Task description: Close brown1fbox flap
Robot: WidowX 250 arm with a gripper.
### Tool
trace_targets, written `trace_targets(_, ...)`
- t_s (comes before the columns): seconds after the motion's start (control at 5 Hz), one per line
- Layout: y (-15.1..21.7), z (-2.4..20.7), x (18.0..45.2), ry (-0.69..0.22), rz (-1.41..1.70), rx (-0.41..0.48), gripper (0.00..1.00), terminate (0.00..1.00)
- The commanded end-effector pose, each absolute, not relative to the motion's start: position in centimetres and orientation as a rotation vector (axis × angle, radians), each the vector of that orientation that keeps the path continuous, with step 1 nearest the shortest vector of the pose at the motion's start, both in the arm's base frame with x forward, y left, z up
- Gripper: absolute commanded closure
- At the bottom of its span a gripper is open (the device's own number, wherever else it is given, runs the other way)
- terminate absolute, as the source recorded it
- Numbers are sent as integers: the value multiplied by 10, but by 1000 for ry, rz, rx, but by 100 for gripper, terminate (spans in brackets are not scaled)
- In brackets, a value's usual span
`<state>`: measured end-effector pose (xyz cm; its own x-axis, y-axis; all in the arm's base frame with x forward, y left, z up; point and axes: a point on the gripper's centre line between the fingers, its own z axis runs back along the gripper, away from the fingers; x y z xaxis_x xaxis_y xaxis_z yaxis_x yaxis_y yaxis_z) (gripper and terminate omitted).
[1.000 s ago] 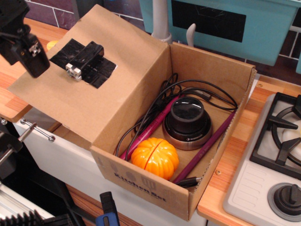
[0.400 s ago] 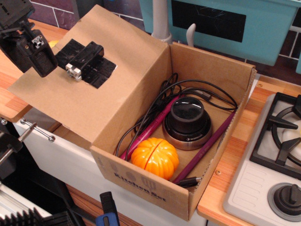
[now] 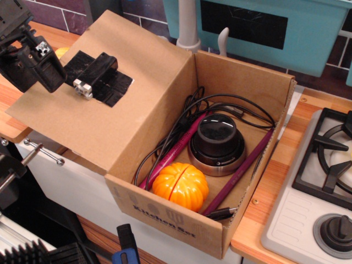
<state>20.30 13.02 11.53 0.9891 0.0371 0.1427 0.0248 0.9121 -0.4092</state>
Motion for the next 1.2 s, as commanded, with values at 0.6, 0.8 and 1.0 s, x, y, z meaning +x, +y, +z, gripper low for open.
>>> trace_targets(0.6, 3, 176, 207, -152, 162, -460, 0, 0)
trace_targets(0.8, -20, 165, 199, -202, 205, -444, 0, 0)
trace_targets(1.0, -46, 159, 196, -221, 272, -450, 0, 0)
